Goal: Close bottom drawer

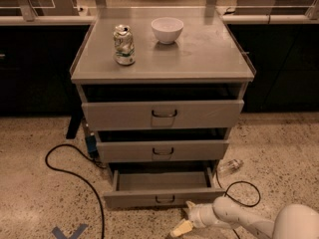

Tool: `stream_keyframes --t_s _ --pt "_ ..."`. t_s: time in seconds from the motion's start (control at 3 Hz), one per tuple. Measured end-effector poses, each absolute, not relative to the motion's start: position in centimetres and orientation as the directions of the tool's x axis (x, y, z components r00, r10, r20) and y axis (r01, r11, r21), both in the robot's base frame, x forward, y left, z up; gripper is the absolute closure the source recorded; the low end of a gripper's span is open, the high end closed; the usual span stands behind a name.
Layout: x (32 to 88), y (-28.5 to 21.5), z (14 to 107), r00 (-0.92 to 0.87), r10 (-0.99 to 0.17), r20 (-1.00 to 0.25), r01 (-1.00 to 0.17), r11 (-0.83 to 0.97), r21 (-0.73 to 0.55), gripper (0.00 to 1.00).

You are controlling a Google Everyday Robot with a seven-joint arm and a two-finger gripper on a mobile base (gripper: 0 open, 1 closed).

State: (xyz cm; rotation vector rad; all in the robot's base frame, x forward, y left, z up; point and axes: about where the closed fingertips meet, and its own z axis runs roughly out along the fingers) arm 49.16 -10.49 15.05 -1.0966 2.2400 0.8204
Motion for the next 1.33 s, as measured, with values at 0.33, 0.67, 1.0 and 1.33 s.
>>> stream_keyframes --t_s 0.33,0.67,1.0,1.33 --pt "49.2 -10.5 15.0 -0.544 -0.512 -0.665 -0.820 0.491 0.292 0.00" --pt "51.2 -10.4 13.3 -0.552 -0.506 -0.663 -0.814 0.499 0.297 0.00" --pt "52.7 -9.6 11.4 -0.566 -0.503 -0.653 -0.805 0.509 0.305 0.00" --pt "56.3 -9.2 10.1 -0.572 -0.506 -0.646 -0.794 0.540 0.280 0.00"
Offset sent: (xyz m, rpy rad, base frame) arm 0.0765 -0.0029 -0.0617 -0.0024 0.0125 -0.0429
